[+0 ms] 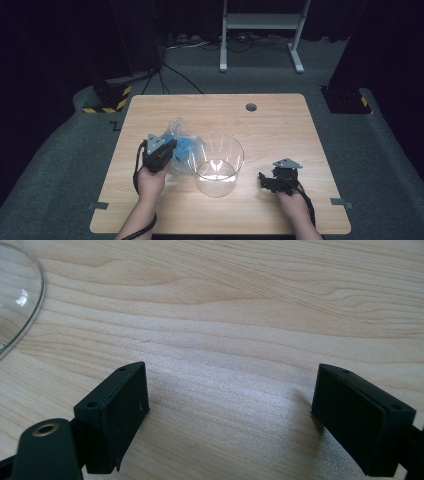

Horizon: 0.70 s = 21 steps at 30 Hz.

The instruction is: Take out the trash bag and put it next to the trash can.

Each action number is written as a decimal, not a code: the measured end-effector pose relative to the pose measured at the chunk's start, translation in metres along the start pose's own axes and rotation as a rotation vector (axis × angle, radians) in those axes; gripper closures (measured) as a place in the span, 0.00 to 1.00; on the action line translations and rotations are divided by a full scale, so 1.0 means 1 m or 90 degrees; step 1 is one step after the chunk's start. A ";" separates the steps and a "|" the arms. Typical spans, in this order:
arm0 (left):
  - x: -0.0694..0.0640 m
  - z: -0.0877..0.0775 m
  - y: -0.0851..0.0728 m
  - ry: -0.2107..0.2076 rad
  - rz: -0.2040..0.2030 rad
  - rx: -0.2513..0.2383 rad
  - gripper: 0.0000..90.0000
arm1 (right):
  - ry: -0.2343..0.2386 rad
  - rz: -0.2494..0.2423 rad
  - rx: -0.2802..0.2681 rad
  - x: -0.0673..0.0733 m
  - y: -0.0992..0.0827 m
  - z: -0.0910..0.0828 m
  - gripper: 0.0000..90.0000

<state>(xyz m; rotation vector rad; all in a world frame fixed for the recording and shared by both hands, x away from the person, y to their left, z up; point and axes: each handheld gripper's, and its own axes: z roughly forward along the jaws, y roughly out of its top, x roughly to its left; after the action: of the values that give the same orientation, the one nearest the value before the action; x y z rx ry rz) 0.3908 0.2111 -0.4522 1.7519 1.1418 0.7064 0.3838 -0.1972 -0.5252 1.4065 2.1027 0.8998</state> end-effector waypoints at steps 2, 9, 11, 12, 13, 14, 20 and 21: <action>-0.004 -0.001 0.000 -0.009 0.009 0.006 0.93 | 0.000 -0.001 0.000 0.000 0.000 0.000 0.17; 0.002 -0.015 0.010 -0.009 -0.051 -0.006 0.55 | 0.002 -0.003 -0.002 0.000 0.000 0.000 0.17; 0.002 -0.020 0.013 -0.008 -0.063 -0.008 0.46 | 0.002 -0.004 -0.002 0.000 0.000 0.000 0.17; 0.002 -0.022 0.015 -0.003 -0.059 -0.007 0.46 | 0.002 -0.004 -0.002 0.000 0.000 0.000 0.17; -0.002 -0.026 0.016 0.004 -0.052 -0.009 0.38 | 0.002 -0.004 -0.002 0.000 0.000 0.000 0.17; -0.002 -0.026 0.016 0.004 -0.052 -0.009 0.35 | 0.002 -0.004 -0.002 0.000 0.000 0.000 0.17; -0.005 -0.034 0.016 0.010 -0.054 0.009 0.20 | 0.001 0.000 0.000 0.000 0.000 0.000 0.17; -0.004 -0.038 0.019 0.013 -0.059 0.027 0.22 | 0.003 -0.002 0.000 0.000 0.000 0.000 0.17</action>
<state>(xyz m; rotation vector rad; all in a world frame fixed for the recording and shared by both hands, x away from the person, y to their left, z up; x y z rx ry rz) 0.3656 0.2182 -0.4188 1.7181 1.2517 0.6502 0.3838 -0.1976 -0.5252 1.4025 2.1065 0.9031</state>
